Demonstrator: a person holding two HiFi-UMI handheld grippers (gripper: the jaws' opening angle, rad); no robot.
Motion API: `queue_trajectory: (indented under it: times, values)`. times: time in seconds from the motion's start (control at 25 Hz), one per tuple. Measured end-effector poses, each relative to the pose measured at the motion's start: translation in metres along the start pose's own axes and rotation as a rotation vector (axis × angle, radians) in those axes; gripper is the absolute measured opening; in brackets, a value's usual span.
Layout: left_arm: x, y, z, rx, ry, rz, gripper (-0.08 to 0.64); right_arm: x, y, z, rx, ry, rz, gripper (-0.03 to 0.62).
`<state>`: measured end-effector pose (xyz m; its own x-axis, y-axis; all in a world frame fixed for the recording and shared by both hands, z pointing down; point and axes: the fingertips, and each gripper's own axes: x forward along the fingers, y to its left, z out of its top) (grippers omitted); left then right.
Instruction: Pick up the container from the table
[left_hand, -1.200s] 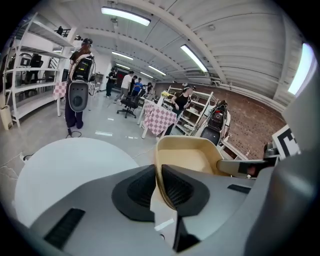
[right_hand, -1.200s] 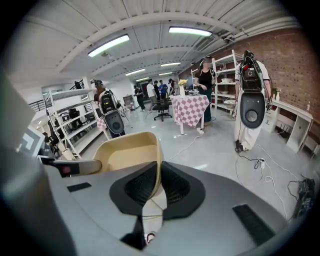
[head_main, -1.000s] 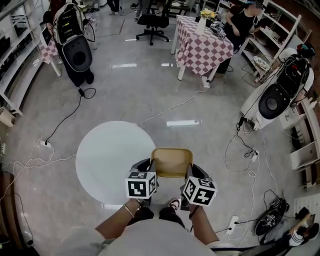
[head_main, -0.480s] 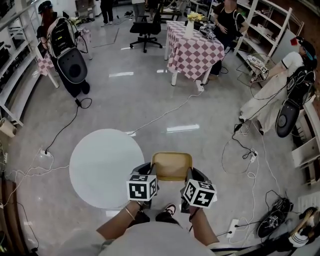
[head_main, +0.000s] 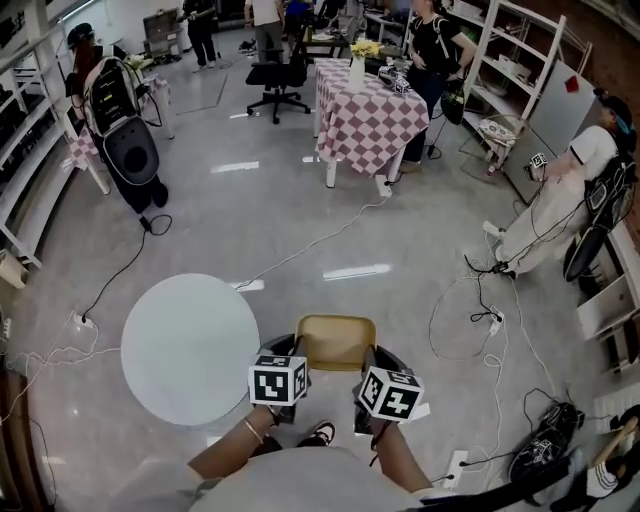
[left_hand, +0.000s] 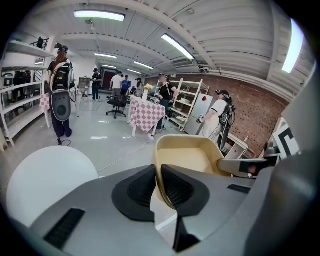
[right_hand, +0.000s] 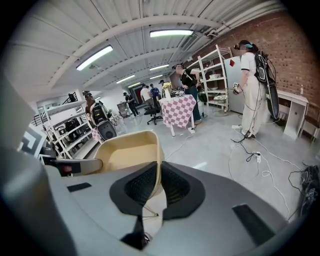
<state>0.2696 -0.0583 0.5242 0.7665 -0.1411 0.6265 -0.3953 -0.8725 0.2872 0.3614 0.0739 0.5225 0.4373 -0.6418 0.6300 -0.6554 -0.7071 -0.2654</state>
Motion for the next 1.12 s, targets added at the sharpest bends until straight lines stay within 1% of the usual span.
queue_trajectory:
  times: [0.24, 0.48, 0.6, 0.8, 1.12]
  values:
    - [0.007, -0.015, -0.002, 0.001, 0.003, 0.011, 0.051, 0.001, -0.017, 0.003, 0.007, 0.003, 0.016, 0.046]
    - [0.014, -0.02, 0.006, 0.023, 0.016, -0.019, 0.051, 0.0, -0.023, 0.006, 0.043, -0.012, -0.006, 0.046]
    - [0.012, -0.02, 0.011, 0.034, 0.025, -0.033, 0.051, -0.005, -0.02, 0.009, 0.052, -0.018, -0.013, 0.046]
    - [0.013, -0.016, 0.018, 0.04, 0.018, -0.056, 0.051, -0.003, -0.015, 0.013, 0.054, -0.037, -0.028, 0.047]
    - [0.007, -0.003, 0.017, 0.024, 0.033, -0.069, 0.048, -0.004, 0.0, 0.01, 0.046, -0.026, -0.043, 0.047]
